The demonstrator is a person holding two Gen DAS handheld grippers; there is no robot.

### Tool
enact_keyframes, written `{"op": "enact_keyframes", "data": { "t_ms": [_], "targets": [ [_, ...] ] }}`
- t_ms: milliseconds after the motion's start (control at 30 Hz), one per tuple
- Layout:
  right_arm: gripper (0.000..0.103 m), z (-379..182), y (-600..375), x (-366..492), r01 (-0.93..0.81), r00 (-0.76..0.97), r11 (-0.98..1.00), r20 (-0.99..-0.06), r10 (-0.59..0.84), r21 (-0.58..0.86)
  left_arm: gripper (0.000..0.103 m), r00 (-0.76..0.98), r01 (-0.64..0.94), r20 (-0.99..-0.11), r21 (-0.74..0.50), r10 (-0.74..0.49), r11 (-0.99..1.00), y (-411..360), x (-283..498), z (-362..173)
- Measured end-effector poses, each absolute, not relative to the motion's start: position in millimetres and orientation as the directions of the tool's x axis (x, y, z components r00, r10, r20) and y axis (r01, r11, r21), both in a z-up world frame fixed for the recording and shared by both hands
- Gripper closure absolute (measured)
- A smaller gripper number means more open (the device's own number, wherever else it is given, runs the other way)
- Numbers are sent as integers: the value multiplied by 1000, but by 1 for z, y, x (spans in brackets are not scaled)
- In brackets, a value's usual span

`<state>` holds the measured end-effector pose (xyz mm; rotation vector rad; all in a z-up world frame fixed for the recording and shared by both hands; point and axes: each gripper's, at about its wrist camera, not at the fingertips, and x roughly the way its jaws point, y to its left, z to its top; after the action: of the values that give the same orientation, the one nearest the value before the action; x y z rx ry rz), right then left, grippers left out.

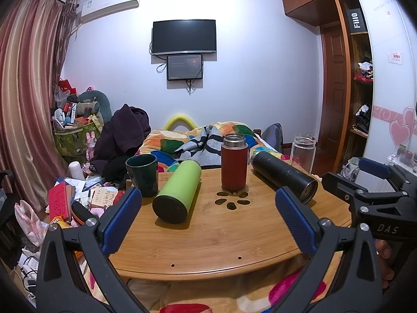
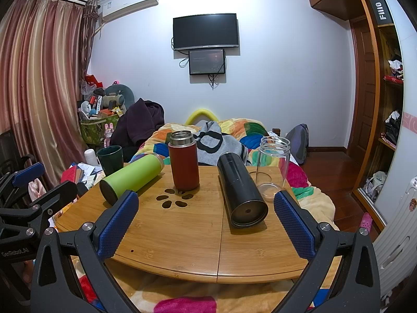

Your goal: Flip cup upside down

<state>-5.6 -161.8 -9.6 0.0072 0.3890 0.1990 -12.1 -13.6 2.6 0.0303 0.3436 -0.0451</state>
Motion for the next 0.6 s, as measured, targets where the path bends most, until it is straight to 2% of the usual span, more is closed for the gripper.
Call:
{"op": "enact_keyframes", "data": {
  "t_ms": [600],
  "targets": [
    [0, -10, -162, -5, -190, 906, 981, -377, 193, 45, 0, 939, 69, -339, 13, -61, 998, -9, -11, 4]
  ]
}}
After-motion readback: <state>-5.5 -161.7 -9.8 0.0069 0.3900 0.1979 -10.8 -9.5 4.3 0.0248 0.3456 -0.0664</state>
